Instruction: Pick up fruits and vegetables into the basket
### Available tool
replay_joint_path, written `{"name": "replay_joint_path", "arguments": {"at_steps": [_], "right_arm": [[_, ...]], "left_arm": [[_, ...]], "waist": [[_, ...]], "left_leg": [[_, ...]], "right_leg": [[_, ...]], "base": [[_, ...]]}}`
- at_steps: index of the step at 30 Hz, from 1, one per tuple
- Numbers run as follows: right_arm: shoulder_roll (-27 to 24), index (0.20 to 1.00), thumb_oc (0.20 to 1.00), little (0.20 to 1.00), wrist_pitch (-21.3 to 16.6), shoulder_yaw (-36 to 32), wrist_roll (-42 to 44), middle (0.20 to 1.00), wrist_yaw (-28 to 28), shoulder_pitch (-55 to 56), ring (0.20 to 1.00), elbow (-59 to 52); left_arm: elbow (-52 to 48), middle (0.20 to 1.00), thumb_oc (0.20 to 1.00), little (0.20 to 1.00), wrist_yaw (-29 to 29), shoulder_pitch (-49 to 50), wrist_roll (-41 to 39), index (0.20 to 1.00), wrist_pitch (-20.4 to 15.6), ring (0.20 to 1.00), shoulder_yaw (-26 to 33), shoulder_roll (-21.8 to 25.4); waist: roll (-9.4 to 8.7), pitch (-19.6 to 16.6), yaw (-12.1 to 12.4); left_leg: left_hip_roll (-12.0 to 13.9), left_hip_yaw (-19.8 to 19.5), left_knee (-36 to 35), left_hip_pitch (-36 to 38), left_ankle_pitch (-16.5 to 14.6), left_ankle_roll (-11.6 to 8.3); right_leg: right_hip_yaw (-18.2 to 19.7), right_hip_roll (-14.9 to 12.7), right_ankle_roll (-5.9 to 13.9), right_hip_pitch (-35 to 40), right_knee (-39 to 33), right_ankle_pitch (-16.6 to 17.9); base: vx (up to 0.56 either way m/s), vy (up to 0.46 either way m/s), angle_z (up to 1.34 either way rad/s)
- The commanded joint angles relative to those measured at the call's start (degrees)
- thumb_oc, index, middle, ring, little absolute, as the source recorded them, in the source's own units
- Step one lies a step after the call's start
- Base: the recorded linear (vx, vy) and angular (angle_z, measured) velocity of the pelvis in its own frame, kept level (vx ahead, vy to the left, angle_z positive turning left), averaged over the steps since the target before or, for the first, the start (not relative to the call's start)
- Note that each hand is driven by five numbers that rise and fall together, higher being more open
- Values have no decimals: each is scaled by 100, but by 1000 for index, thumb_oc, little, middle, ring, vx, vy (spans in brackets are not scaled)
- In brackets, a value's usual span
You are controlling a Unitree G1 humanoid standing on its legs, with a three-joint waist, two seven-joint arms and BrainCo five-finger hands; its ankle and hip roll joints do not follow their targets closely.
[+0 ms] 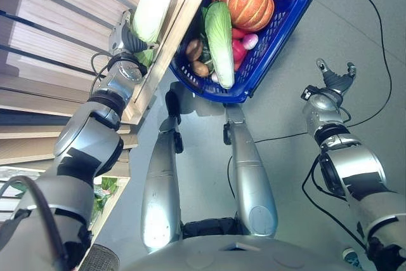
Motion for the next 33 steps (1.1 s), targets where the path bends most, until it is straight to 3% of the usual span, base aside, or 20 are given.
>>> {"name": "replay_joint_path", "arguments": {"at_steps": [1,6,8,9,28,33], "right_arm": [[-263,1000,1000,1000,-157,38,-1,1000,-73,148,1000,25],[-244,1000,1000,1000,-179,43,-14,1000,-59,59,1000,20],[-225,1000,1000,1000,-178,52,-8,1000,-77,68,1000,5],[-207,1000,1000,1000,-176,53,-17,1000,-93,68,1000,-5],[-115,1000,1000,1000,-234,28,-49,1000,-97,58,1000,-9],[-83,1000,1000,1000,-282,34,-32,1000,-80,119,1000,-43]], "left_arm": [[967,1000,1000,1000,-417,271,-449,1000,293,1000,585,-40],[1142,1000,1000,1000,-683,241,-505,1000,351,1000,631,-32],[1180,407,407,407,-838,268,-489,407,348,407,622,-40],[1189,200,200,200,-940,283,-500,200,347,200,615,-53],[1224,200,200,200,-1224,352,-611,200,341,200,599,-90],[1185,200,200,200,-1197,445,-966,200,100,200,697,-99]], "waist": [[191,-123,-15],[173,-123,-12],[164,-123,-8],[160,-123,-6],[152,-123,14],[154,-123,33]], "left_leg": [[2,64,-748,97,300,-24],[13,56,-765,40,323,-31],[22,62,-745,60,278,-35],[21,62,-754,64,278,-36],[7,43,-782,16,292,-41],[5,29,-758,68,252,-44]], "right_leg": [[-405,357,105,198,623,-895],[-404,359,106,141,602,-875],[-404,360,105,163,622,-918],[-403,366,106,169,610,-917],[-406,353,117,141,522,-861],[-407,349,115,194,560,-912]], "base": [[15,-4,-5],[0,-2,-4],[10,-4,-6],[0,0,0],[0,0,0],[0,0,0]]}}
